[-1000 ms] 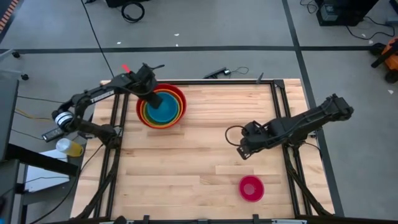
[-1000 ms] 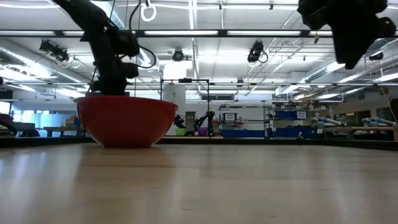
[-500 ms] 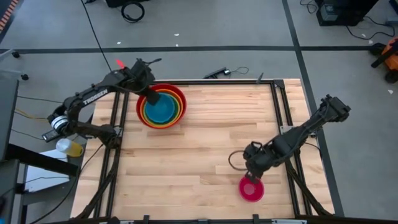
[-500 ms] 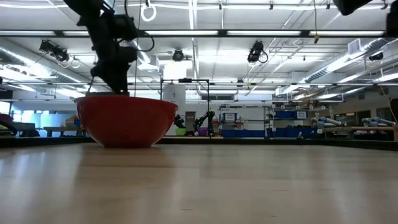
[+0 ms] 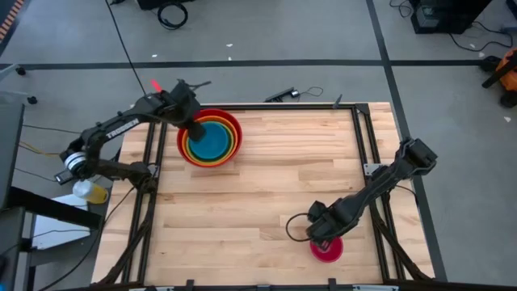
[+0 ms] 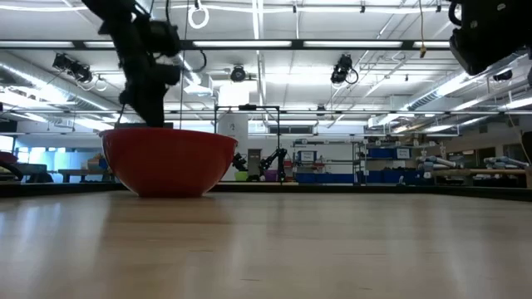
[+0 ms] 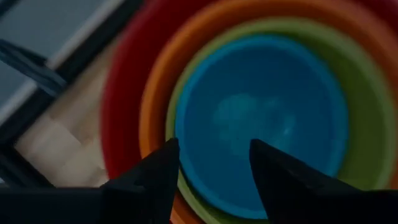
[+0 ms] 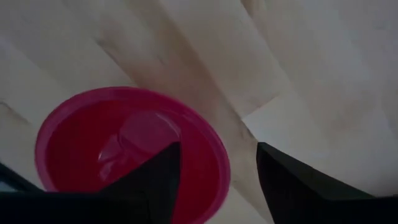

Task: Nest bowls inside each other
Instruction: Stack the blue bowl on the green bowl, then stack the pink bowl on the blue bowl

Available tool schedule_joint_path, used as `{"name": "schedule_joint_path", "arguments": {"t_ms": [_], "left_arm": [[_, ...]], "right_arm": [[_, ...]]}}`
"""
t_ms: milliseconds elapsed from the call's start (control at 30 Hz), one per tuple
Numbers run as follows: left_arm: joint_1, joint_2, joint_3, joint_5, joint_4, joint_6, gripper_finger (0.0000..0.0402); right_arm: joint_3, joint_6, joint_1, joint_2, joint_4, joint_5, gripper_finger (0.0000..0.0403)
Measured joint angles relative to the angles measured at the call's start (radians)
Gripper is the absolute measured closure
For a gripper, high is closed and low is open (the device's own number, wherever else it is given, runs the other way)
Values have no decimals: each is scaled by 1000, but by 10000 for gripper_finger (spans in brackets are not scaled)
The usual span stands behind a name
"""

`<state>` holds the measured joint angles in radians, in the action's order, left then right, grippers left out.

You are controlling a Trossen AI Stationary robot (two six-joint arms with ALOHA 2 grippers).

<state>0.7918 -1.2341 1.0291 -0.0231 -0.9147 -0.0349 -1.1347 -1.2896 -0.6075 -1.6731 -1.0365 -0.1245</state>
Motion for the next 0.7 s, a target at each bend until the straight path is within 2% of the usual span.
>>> {"name": "schedule_joint_path", "arguments": {"t_ms": [233,433,533,700], "left_arm": [[-5,-58,-69,0,41,13,221],[-5,-61,-71,-9,58,21,221],[2,-61,-71,-79,42,16,221],[8,-31,-1,-106,-11,83,221]], "right_arm": [[0,3,0,-43,24,-12,247],[0,18,33,-29,29,-9,343],[0,51,67,-21,58,1,390],[-21,147,175,-9,108,62,392]]}}
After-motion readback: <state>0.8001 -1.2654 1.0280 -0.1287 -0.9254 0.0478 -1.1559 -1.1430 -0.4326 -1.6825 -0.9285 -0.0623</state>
